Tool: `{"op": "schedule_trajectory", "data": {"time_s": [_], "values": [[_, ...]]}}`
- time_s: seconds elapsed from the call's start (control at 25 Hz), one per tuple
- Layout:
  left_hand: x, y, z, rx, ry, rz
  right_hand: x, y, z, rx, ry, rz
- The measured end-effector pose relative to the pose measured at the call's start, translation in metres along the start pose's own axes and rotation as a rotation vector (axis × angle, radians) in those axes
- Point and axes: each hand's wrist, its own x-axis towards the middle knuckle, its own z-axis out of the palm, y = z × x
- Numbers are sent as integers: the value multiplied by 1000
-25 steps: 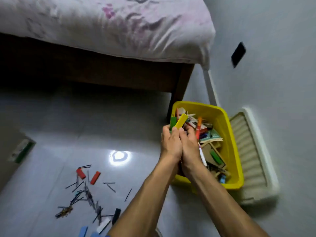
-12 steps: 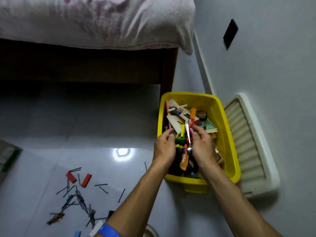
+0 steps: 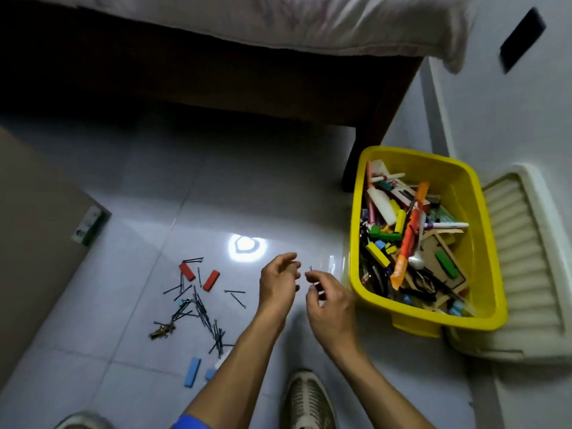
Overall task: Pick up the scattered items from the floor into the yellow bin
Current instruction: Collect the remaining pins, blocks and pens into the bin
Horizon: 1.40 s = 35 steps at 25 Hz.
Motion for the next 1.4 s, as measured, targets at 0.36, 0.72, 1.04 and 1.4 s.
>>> {"op": "schedule_trajectory", "data": {"time_s": [0.36, 0.72, 1.04, 1.4], "values": [[56, -88, -103, 89, 156, -197, 61, 73, 109, -427, -63, 475], [46, -116, -235, 568, 603, -208, 6, 11, 174, -437, -534, -49], [10, -149, -220, 515, 417, -253, -18, -1, 177, -187, -1127, 267], [2, -156, -217, 550, -189, -486, -8, -4, 179, -39, -1178, 555]]}}
